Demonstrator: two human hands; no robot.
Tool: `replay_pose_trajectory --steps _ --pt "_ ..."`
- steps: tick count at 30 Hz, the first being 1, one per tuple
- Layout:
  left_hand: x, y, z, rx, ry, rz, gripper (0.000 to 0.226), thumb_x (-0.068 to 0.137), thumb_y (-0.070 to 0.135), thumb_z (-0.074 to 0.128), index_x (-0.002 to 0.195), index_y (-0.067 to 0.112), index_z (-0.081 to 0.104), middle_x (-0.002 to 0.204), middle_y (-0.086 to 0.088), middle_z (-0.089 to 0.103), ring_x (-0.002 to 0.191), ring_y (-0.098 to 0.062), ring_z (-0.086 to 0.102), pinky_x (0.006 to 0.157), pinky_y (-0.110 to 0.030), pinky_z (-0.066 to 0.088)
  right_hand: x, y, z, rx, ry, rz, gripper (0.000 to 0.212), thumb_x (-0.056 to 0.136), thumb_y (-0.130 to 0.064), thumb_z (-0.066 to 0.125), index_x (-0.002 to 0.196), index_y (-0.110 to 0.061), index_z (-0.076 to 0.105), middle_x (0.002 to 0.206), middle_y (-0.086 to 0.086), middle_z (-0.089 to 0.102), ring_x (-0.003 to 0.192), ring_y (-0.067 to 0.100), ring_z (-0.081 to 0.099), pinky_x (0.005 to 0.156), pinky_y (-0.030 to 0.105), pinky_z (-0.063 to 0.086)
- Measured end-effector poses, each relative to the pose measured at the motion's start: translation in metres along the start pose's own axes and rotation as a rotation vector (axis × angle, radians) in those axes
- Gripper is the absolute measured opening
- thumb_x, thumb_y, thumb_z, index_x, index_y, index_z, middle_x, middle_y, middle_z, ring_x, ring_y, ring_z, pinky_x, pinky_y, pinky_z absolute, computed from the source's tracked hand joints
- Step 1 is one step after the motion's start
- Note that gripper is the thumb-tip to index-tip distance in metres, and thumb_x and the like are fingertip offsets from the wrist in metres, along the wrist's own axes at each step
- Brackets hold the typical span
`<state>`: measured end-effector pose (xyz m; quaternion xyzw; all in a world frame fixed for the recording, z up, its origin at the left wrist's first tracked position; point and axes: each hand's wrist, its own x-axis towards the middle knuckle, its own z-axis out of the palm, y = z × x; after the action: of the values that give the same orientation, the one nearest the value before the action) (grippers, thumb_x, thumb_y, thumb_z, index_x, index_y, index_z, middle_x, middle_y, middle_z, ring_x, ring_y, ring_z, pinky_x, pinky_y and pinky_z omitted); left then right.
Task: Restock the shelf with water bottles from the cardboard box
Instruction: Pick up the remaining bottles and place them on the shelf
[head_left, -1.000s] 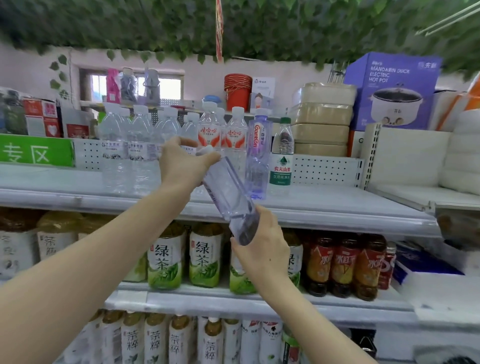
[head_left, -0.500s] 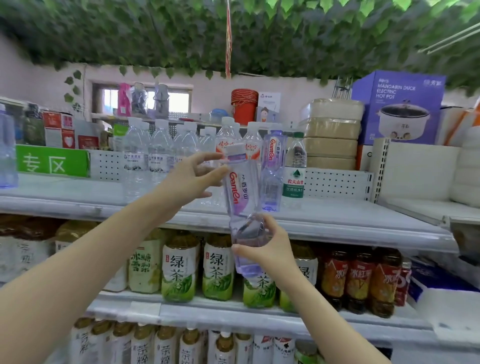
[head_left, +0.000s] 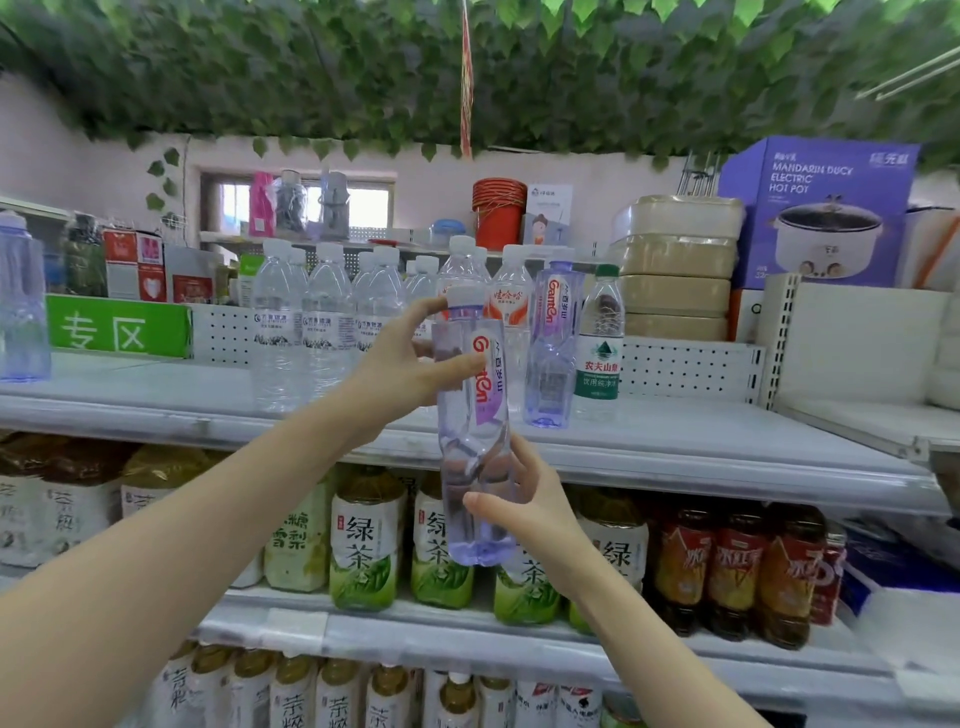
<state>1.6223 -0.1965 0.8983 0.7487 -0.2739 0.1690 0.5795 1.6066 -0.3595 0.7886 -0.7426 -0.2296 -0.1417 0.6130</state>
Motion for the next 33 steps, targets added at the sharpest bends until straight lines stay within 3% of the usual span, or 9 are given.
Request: replay_pose_trajectory --steps 3,5,10,15,18,23,30,33 --pt "0.005 0.005 0.002 0.013 0.024 0.004 0.058 0.077 0.022 0.073 0.126 0.033 0.043 0.095 -0.007 0.066 0.085 -0.022 0.068 0.069 -0.039 0.058 0.001 0.003 0.010 -0.106 0.099 0.000 0.080 0.068 -0.024 0.084 0.132 -0.039 0.037 0.122 -0.012 0.057 0.114 0.005 0.055 0.099 0.024 0.043" --pt "0.009 0.007 0.002 0.015 0.023 0.003 0.060 0.078 0.022 0.072 0.130 0.031 0.043 0.096 -0.007 0.067 0.085 -0.021 0.068 0.069 -0.038 0.059 0.000 0.002 0.014 -0.162 0.177 -0.020 0.087 0.063 -0.032 0.087 0.129 -0.045 0.031 0.120 -0.018 0.052 0.112 -0.003 0.050 0.090 0.013 0.040" --pt "0.015 0.008 0.007 -0.017 -0.050 0.022 0.056 0.082 0.021 0.067 0.131 0.031 0.043 0.103 -0.006 0.068 0.094 -0.021 0.068 0.076 -0.040 0.058 0.003 0.000 0.012 -0.185 0.336 -0.079 0.077 0.060 -0.026 0.088 0.119 -0.042 0.040 0.100 -0.021 0.059 0.088 -0.009 0.060 0.075 0.013 0.050" --pt "0.024 0.007 0.007 0.082 -0.072 0.020 0.072 0.077 0.040 0.065 0.141 0.035 0.032 0.126 0.002 0.056 0.113 -0.017 0.056 0.088 -0.039 0.049 0.013 -0.003 -0.005 -0.245 0.422 -0.096 0.071 0.060 -0.026 0.087 0.118 -0.037 0.046 0.099 -0.025 0.054 0.085 -0.010 0.057 0.070 0.012 0.048" --pt "0.031 0.001 -0.004 0.149 -0.015 -0.002 0.064 0.084 0.043 0.060 0.141 0.034 0.033 0.132 -0.002 0.051 0.117 -0.019 0.051 0.099 -0.044 0.043 0.025 -0.005 -0.017 -0.259 0.466 -0.113 0.066 0.062 -0.026 0.087 0.112 -0.035 0.045 0.099 -0.021 0.056 0.084 -0.009 0.058 0.070 0.013 0.048" --pt "0.040 -0.019 -0.022 0.298 0.052 -0.045 0.039 0.089 0.031 0.062 0.126 0.027 0.052 0.125 -0.002 0.054 0.105 -0.015 0.051 0.082 -0.031 0.039 0.050 -0.013 -0.043 -0.286 0.559 -0.144 0.066 0.063 -0.027 0.087 0.111 -0.028 0.042 0.096 -0.022 0.051 0.087 -0.005 0.051 0.081 0.024 0.047" --pt "0.044 -0.027 -0.024 0.420 0.072 -0.043 0.018 0.089 0.023 0.060 0.108 0.026 0.060 0.109 0.001 0.058 0.101 -0.018 0.055 0.086 -0.034 0.041 0.091 -0.018 -0.070 -0.360 0.626 -0.157 0.069 0.061 -0.032 0.087 0.110 -0.030 0.039 0.103 -0.009 0.054 0.092 0.010 0.055 0.069 0.017 0.043" --pt "0.047 -0.028 -0.021 0.439 0.050 -0.025 0.014 0.091 0.022 0.059 0.103 0.027 0.059 0.107 0.003 0.058 0.097 -0.013 0.054 0.084 -0.031 0.039 0.103 -0.008 -0.073 -0.388 0.649 -0.135 0.070 0.060 -0.035 0.087 0.112 -0.029 0.039 0.106 -0.005 0.057 0.092 0.013 0.058 0.070 0.022 0.047"
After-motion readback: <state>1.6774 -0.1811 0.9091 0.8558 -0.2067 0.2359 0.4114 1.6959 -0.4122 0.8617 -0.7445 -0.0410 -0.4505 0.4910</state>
